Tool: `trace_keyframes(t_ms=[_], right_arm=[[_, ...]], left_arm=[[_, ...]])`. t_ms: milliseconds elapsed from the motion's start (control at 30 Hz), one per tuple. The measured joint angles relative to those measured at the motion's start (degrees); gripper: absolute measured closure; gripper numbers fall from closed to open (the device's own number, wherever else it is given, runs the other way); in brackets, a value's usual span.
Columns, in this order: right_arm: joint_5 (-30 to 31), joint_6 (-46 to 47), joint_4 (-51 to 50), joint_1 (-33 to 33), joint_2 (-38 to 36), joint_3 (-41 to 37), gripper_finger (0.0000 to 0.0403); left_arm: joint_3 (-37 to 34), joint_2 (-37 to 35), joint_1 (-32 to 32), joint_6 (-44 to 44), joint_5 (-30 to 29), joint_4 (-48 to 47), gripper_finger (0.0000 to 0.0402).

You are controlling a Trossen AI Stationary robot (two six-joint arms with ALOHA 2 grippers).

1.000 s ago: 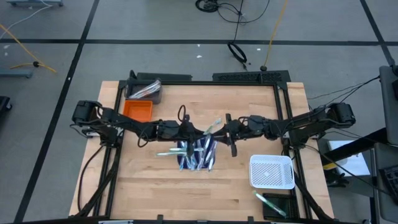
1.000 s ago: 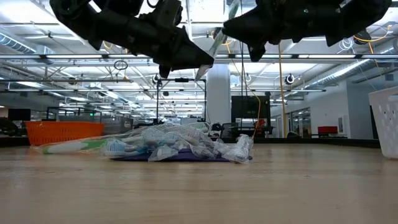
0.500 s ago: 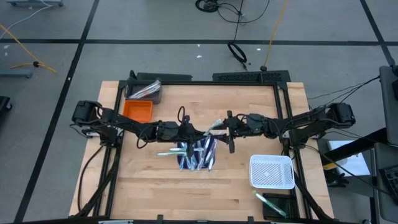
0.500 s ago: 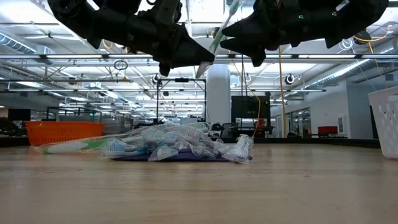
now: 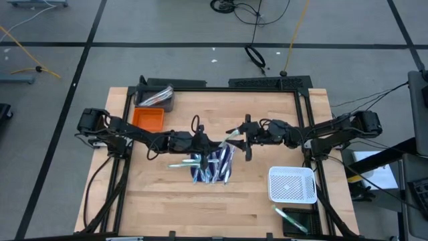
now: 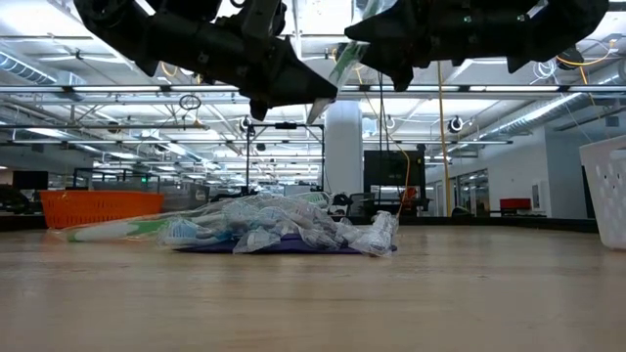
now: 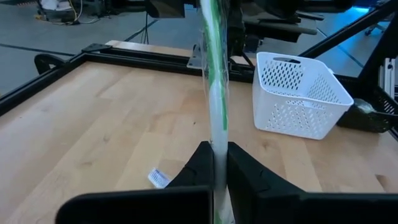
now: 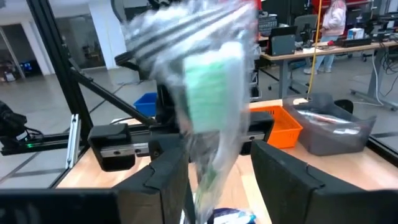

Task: Pick & Place Toothbrushes
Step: Put the green toothbrush into the black bin

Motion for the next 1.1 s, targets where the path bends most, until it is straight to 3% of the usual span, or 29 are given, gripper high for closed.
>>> trace_keyframes(t_ms=[167,367,700,933,1100], right_arm=[[-0.1,0.4,-0.2,0.0,0.0,0.0,0.0269],[-0.5,-1.1,0.5,0.0,0.0,0.0,0.0386],[-0.5,-0.7,-4.3,0.1,-2.9,0.0,0.0392],[-0.5,0.9,-18.3,1.8,-13.0,0.0,0.0392],[-5.6,6.3,-32.3,5.4,-22.0,0.0,0.0392]], left_arm=[[0.0,0.0,0.0,0.0,0.0,0.0,0.0373],[0.0,0.0,0.0,0.0,-0.4,0.0,0.0358],[0.0,-0.6,0.0,0.5,-0.2,-0.5,0.0355],[0.0,-3.8,0.0,1.5,0.1,-3.6,0.0355],[-0.1,-6.5,0.0,1.6,0.0,-9.6,0.0355]])
